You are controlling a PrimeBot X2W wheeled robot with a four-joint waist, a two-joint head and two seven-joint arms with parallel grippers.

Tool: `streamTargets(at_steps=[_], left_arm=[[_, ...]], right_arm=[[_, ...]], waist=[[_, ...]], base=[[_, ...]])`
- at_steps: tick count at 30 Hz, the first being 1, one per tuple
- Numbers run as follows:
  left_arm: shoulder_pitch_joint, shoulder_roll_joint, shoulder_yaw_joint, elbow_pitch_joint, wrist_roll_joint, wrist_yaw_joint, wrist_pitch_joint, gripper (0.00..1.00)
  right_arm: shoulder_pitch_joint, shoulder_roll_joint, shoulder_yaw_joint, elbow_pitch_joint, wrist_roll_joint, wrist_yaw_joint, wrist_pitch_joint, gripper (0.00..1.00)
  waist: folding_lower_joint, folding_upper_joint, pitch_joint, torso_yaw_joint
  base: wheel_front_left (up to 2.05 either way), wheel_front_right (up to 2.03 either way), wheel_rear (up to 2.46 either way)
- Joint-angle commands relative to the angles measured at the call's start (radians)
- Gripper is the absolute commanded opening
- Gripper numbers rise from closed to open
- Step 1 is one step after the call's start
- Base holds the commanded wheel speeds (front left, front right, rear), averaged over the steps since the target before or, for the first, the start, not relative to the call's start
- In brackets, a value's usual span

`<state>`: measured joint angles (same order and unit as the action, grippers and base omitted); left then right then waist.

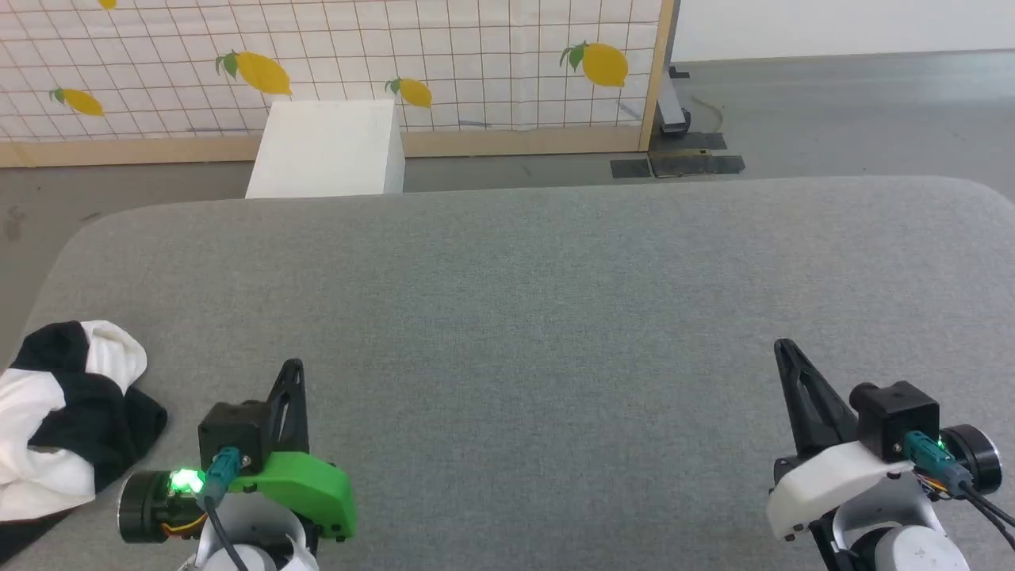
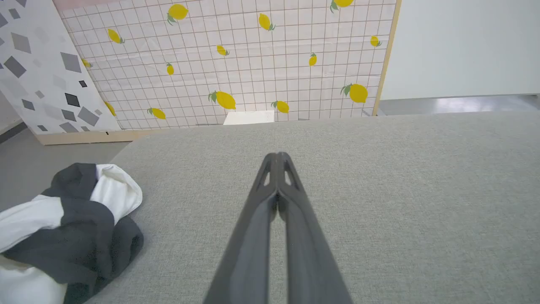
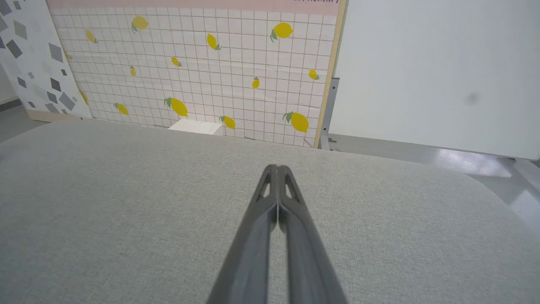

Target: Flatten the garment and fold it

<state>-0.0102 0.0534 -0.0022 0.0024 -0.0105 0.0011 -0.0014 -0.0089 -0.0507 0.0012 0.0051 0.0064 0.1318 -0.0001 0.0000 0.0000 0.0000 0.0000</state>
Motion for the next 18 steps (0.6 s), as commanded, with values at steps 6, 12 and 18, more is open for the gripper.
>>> streamTargets(at_steps=[6,12,18], left_arm=[[0.010,-0.003,0.002,-0.002,0.010,-0.001,0.001,0.00],[0.010,-0.003,0.002,-0.002,0.010,-0.001,0.001,0.00],[0.010,-0.003,0.002,-0.002,0.010,-0.001,0.001,0.00]], right_arm=[[0.009,0.001,-0.001,-0.005,-0.006,-0.001,0.000,0.00],[0.009,0.001,-0.001,-0.005,-0.006,-0.001,0.000,0.00],[0.009,0.001,-0.001,-0.005,-0.006,-0.001,0.000,0.00]], waist=[[0.0000,0.0000,0.000,0.000],[0.0000,0.0000,0.000,0.000],[0.0000,0.0000,0.000,0.000]], base=[[0.00,0.00,0.00],[0.00,0.00,0.00],[0.00,0.00,0.00]])
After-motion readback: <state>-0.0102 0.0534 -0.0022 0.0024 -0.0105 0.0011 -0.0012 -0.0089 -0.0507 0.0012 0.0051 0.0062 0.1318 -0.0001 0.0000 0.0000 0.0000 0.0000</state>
